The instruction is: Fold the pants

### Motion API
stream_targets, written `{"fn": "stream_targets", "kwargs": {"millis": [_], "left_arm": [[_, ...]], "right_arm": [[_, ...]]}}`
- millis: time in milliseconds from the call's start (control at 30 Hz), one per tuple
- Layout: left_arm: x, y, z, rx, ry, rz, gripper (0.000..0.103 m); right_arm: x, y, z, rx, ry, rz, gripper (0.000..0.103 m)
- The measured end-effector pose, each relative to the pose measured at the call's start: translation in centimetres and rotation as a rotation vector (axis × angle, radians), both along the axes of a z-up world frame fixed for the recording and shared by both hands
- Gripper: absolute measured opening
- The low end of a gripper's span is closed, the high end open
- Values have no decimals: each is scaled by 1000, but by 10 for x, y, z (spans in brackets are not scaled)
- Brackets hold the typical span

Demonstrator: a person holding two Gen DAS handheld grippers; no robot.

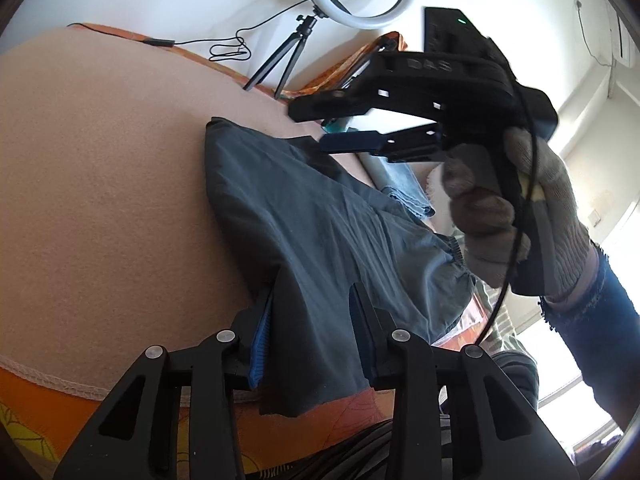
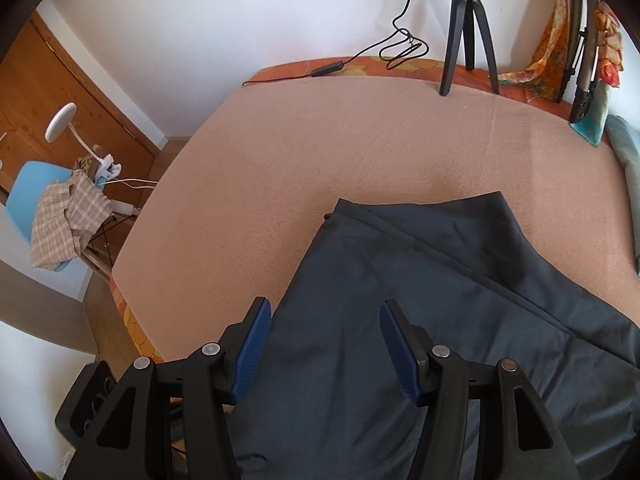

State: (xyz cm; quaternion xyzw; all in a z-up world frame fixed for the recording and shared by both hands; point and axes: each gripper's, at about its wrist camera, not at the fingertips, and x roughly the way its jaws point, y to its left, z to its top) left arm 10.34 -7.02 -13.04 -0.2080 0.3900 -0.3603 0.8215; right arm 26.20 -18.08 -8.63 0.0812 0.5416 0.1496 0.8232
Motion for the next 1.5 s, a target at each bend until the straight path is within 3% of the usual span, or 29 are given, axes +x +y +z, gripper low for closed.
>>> {"fn": "stream_targets", "kwargs": {"millis": [133,500,633,733,833,867,1000,1100,1167,1200,1233,1500], "left_arm": [[-1,-9,3,10,-28,-14,33],[-2,-12,3,16,-41,-17,33],[-7,-15,6,42,-51,-22,33],[-7,-15,7,57,-50,-21,33],[-7,-11,9,94,-51,-6,35],[-6,-11,9,107,-47,-4,41],[-2,-9,1,159,-7,26,47],[2,-6,-9,121,39,15,47],[5,-5,-10,91,51,-1,39],[6,-6,-7,80,50,-12,31],[7,-7,-3,73,41,-21,15],[2,-37,54,119,-108,-148,8]], "right_arm": [[29,22,-20,-42,66,-13,59],[66,90,-54,-385,122,71,59],[68,93,-65,-446,150,90,46],[66,84,-63,-430,132,82,22],[62,72,-58,-400,111,82,6],[60,68,-56,-383,103,73,4],[51,51,-44,-308,63,32,1],[43,37,-30,-242,29,0,0],[38,29,-19,-194,9,-22,0],[36,30,-17,-175,-1,-32,0],[35,23,-12,-155,-11,-44,0],[24,-39,21,33,-92,-148,0]]}}
